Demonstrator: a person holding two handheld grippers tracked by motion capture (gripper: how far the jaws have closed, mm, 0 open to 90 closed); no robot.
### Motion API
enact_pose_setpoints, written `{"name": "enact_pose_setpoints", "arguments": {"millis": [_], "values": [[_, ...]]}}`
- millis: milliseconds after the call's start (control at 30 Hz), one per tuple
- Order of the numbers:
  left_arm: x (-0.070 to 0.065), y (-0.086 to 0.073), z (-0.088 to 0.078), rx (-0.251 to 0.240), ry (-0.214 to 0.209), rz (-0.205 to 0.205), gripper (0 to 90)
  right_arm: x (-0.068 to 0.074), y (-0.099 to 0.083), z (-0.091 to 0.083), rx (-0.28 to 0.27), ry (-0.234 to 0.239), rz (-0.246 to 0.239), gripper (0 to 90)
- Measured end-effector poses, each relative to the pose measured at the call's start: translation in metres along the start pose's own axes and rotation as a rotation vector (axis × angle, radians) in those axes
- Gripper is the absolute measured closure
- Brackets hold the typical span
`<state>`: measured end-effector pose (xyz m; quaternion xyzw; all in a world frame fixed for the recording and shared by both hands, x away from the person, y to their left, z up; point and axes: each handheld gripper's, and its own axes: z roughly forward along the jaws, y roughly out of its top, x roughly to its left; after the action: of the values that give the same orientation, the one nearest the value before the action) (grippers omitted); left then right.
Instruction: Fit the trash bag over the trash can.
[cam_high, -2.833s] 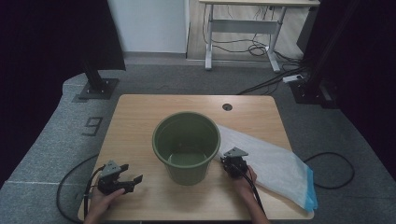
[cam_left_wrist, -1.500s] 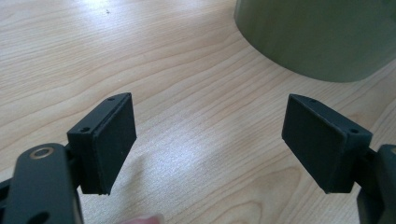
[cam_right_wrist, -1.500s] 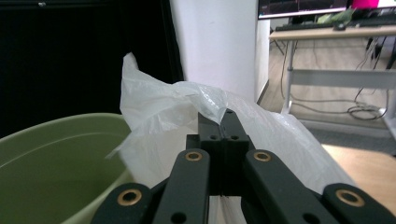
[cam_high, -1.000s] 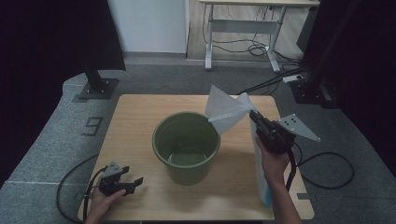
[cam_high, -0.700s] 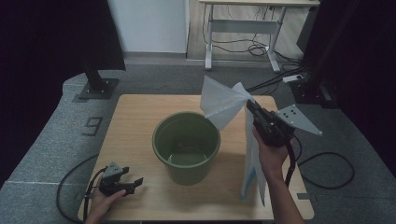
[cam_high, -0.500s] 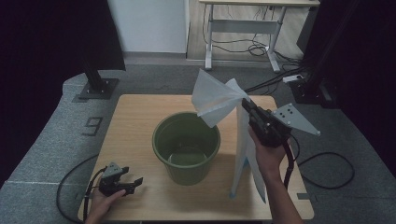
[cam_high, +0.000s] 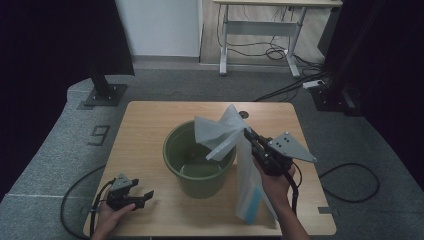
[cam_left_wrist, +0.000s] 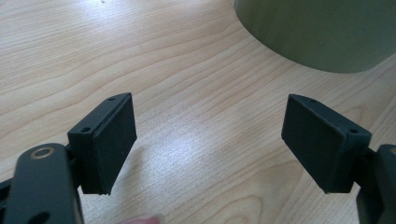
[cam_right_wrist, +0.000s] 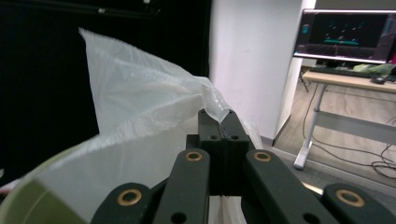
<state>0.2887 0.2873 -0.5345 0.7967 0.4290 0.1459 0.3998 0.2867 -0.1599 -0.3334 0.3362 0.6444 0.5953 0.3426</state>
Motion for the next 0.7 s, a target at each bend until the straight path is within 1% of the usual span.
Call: {"name": "enact_pose_setpoints", "arguments": {"millis": [33,67,100,133,167,200,233,267,300,333,367,433,533,633,700], "values": [[0.000,0.000,0.000,0.002,-0.001,-0.001,17.7,0.002,-0.003,0.000,0.007,0.008,-0.005,88.8],[-0.001,0.000,0.000,0.004,-0.004,-0.005,17.3,0.006,-0.007,0.001,0.019,0.026,-0.011,88.8],[-0.001,0.001,0.000,0.005,-0.007,-0.006,17.3,0.006,-0.007,0.001,0.019,0.026,-0.011,88.8],[-0.001,0.001,0.000,0.005,-0.008,-0.007,17.3,0.008,-0.011,0.002,0.029,0.064,0.007,88.8],[-0.001,0.001,-0.001,0.004,-0.009,-0.009,17.3,0.008,-0.011,0.002,0.029,0.064,0.007,88.8],[-0.001,0.001,-0.001,0.003,-0.010,-0.011,17.4,0.010,-0.015,0.003,0.035,0.091,0.008,88.7],[0.000,0.001,0.000,0.003,-0.010,-0.013,17.4,0.013,-0.017,0.003,0.040,0.104,0.000,88.7],[0.000,0.001,-0.001,0.001,-0.014,-0.017,17.4,0.013,-0.017,0.003,0.040,0.104,0.000,88.7],[0.000,0.002,-0.002,-0.008,-0.030,-0.029,17.4,0.014,-0.018,0.004,0.043,0.113,-0.004,88.7],[0.000,0.004,-0.004,-0.021,-0.037,-0.044,17.4,0.019,-0.022,0.007,0.059,0.142,-0.023,88.7],[0.000,0.004,-0.004,-0.021,-0.037,-0.044,17.5,0.019,-0.022,0.007,0.059,0.142,-0.023,88.7],[-0.001,0.006,-0.006,-0.019,-0.025,-0.043,17.7,0.023,-0.025,0.009,0.070,0.160,-0.041,88.7],[-0.002,0.005,-0.006,-0.004,-0.020,-0.037,17.7,0.028,-0.031,0.011,0.088,0.193,-0.039,88.7],[-0.003,0.005,-0.003,0.013,-0.008,-0.027,17.7,0.037,-0.041,0.012,0.111,0.218,-0.027,88.6],[-0.004,0.006,-0.003,0.014,-0.008,-0.025,17.7,0.044,-0.049,0.012,0.125,0.220,-0.044,88.6]]}}
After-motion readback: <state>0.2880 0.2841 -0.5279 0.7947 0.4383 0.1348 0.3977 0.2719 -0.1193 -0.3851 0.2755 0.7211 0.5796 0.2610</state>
